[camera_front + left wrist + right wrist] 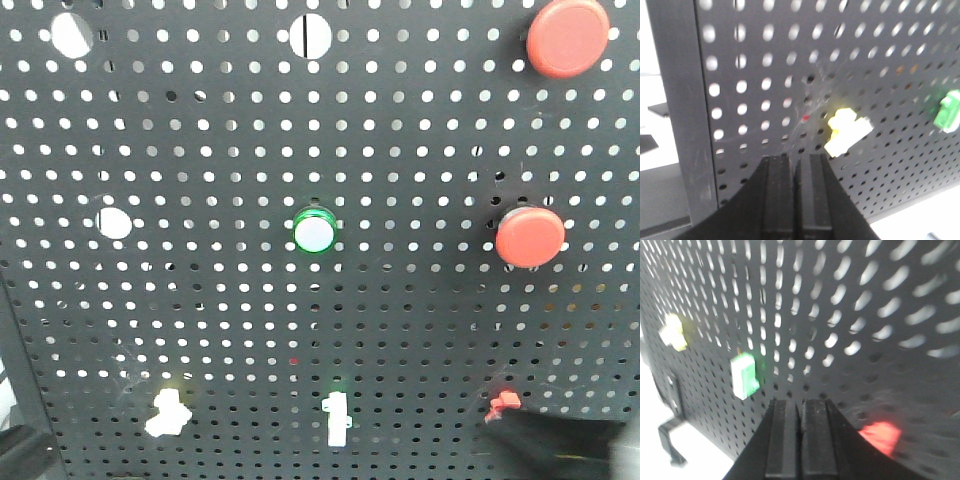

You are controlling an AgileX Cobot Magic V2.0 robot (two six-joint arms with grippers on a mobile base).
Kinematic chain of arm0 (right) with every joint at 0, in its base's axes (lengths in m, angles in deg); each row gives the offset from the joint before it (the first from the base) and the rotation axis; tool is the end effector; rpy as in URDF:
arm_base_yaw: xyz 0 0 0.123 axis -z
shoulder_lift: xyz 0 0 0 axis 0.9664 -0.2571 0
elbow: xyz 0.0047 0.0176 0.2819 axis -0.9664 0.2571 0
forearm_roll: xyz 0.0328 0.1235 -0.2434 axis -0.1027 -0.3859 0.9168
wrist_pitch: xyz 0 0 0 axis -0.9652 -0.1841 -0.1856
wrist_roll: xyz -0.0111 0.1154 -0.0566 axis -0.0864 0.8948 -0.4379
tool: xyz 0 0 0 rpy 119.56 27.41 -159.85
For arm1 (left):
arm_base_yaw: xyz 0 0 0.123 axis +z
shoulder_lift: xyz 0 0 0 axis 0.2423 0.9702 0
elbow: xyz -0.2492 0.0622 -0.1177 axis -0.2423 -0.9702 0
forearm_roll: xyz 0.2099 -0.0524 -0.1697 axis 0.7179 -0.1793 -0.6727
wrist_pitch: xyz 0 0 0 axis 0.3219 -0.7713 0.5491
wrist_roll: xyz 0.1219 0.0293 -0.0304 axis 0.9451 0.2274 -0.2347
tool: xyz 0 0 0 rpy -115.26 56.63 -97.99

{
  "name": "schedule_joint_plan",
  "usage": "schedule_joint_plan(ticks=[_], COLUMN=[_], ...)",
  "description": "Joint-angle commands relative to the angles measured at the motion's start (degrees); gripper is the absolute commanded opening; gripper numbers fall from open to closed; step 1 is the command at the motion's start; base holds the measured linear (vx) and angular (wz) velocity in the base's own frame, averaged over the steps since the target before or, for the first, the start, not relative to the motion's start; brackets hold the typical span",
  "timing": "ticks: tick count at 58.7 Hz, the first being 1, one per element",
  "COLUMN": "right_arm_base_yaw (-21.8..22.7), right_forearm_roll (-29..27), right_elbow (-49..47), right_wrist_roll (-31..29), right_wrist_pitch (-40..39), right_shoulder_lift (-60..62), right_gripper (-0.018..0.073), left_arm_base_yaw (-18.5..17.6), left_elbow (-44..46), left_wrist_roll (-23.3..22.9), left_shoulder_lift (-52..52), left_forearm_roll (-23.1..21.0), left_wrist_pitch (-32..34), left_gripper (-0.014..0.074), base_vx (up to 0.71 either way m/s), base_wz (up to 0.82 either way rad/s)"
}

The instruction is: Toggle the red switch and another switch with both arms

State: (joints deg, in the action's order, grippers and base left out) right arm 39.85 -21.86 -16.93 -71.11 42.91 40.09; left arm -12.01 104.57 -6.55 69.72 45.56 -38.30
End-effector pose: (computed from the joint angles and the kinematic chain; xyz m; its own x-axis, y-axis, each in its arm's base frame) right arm 0.1905 0.1345 0.3028 -0.0813 -0.1818 -0.9800 -0.5877 0.8028 -0.1002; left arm 0.1821 -0.0890 0.2884 -0.1718 -0.0186 -0.9850 0.4256 0.9003 -0.0912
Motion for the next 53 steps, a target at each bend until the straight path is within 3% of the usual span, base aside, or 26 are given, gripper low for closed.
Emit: schedule_joint_plan(ticks=[1, 11, 23, 33, 53], right_arm_base_yaw=[0.0, 0.5, 6.7, 7.3, 7.3], right_forearm_roll=[0.3, 0.2, -2.2, -2.5, -4.3], right_elbow=[-1.9, -1.9, -1.9, -1.9, -1.9], right_wrist_roll=[0.0, -0.8, 0.0, 0.0, 0.9], right_wrist_pitch=[-8.8, -12.3, -8.8, -8.0, 10.9], right_shoulder_lift=[-2.4, -3.7, -3.7, -3.9, -6.7], right_gripper=[-0.0006, -0.0006, -0.0006, -0.0006, -0.0006], left_arm_base_yaw=[0.1, 0.1, 0.1, 0.1, 0.1], left_elbow=[1.6, 1.6, 1.6, 1.6, 1.6], left_wrist_roll=[-0.7, -0.7, -0.7, -0.7, -0.7], left_shoulder_lift=[-0.4, -0.4, -0.4, -0.4, -0.4], left_forearm_roll=[-0.4, -0.4, -0.4, -0.4, -0.4], left_wrist_pitch=[3.3, 2.0, 2.2, 2.2, 2.4], left_gripper=[0.0003, 0.0003, 0.0003, 0.0003, 0.0003], base_vx=[0.0, 0.0, 0.0, 0.0, 0.0], base_wz=[0.0, 0.0, 0.0, 0.0, 0.0])
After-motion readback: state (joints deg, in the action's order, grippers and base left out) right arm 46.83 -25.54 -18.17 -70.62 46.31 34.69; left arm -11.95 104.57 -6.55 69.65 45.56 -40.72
